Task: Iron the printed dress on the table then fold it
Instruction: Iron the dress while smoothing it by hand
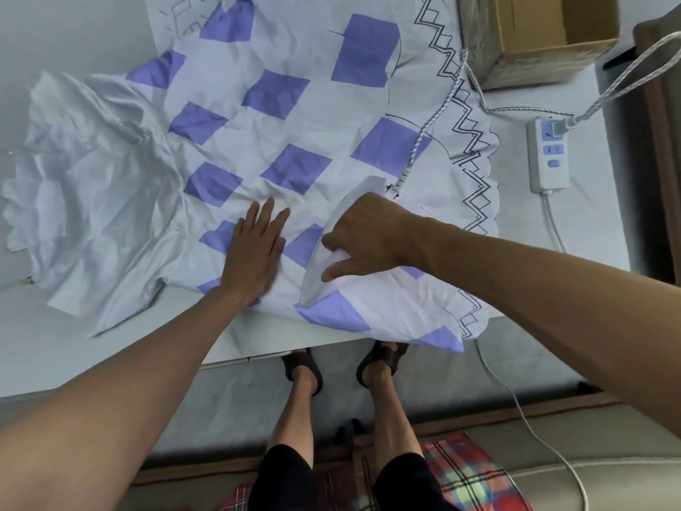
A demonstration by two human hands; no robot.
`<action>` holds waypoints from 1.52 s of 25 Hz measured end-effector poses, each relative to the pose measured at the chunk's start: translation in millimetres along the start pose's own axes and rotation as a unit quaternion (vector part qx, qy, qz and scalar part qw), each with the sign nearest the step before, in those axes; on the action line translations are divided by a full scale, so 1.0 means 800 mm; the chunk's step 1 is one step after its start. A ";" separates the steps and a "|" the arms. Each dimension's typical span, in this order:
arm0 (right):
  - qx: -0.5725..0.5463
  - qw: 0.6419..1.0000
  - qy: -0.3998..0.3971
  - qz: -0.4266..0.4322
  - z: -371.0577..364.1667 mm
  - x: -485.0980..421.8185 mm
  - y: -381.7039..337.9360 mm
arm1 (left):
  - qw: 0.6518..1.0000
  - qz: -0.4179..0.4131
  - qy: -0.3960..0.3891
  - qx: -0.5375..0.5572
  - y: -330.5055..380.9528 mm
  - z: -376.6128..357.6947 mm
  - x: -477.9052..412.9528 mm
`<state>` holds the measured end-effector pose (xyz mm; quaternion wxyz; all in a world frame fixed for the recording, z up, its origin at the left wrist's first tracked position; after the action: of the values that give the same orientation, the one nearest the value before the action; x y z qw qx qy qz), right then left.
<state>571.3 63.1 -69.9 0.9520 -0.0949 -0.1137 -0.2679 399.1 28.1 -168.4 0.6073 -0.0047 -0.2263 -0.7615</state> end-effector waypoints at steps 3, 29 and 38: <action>0.024 0.996 0.087 0.004 -0.007 -0.021 -0.023 | 1.000 -0.003 -0.001 0.007 -0.006 -0.004 0.001; 0.116 0.983 0.133 0.054 -0.062 0.109 0.021 | 0.982 0.165 0.039 -0.085 0.029 -0.033 0.014; 0.102 0.982 0.156 0.043 -0.050 0.082 0.008 | 0.993 0.077 0.022 -0.088 0.087 -0.077 0.059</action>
<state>636.0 26.7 -90.9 0.9734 0.0407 0.0135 -0.2249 467.5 -47.7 -186.7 0.6663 -0.0587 -0.1444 -0.7292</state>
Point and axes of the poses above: each hand's wrist, its own x-axis away from the middle knuckle, its own z-axis out of the back of the hand, y = z × x, the point moved 6 cm from there along -x, towards the middle knuckle, and after that the axes turned 5 degrees about -z, right-handed, at the moved point
